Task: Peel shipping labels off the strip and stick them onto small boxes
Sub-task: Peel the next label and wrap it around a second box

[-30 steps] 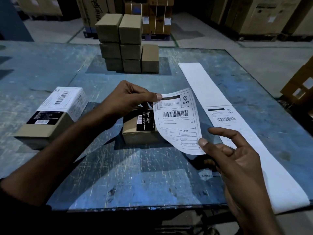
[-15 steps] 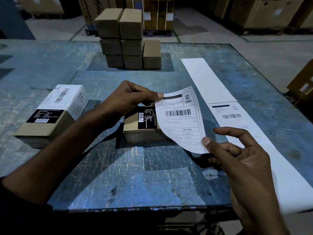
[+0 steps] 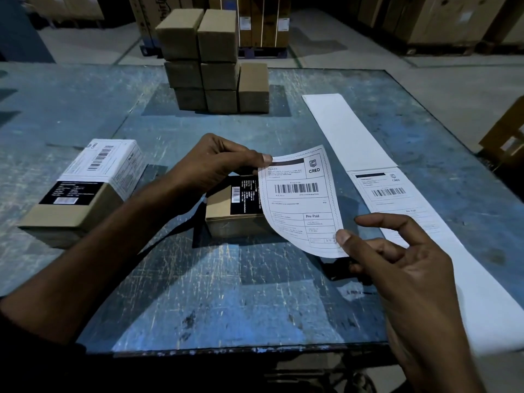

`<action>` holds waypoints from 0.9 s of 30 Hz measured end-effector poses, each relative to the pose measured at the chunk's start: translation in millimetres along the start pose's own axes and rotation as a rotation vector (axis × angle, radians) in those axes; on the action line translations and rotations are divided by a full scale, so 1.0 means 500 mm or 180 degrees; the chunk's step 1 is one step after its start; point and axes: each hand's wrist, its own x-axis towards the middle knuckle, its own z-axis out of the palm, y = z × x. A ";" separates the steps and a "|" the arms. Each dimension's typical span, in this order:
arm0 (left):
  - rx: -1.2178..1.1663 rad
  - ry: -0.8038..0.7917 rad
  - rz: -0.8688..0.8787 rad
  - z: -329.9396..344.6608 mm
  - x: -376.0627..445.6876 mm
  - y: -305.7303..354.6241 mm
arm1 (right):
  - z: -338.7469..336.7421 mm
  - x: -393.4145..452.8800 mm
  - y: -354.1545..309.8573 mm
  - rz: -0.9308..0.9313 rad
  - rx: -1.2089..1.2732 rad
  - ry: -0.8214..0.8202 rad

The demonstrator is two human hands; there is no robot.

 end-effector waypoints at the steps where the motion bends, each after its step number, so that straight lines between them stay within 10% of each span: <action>1: 0.0007 -0.0002 -0.0006 0.000 -0.001 0.000 | 0.000 0.000 0.000 0.0007 -0.0014 0.0013; 27: -0.0107 0.0026 -0.0076 0.010 -0.009 0.001 | 0.002 -0.002 -0.002 -0.0029 -0.0121 0.0072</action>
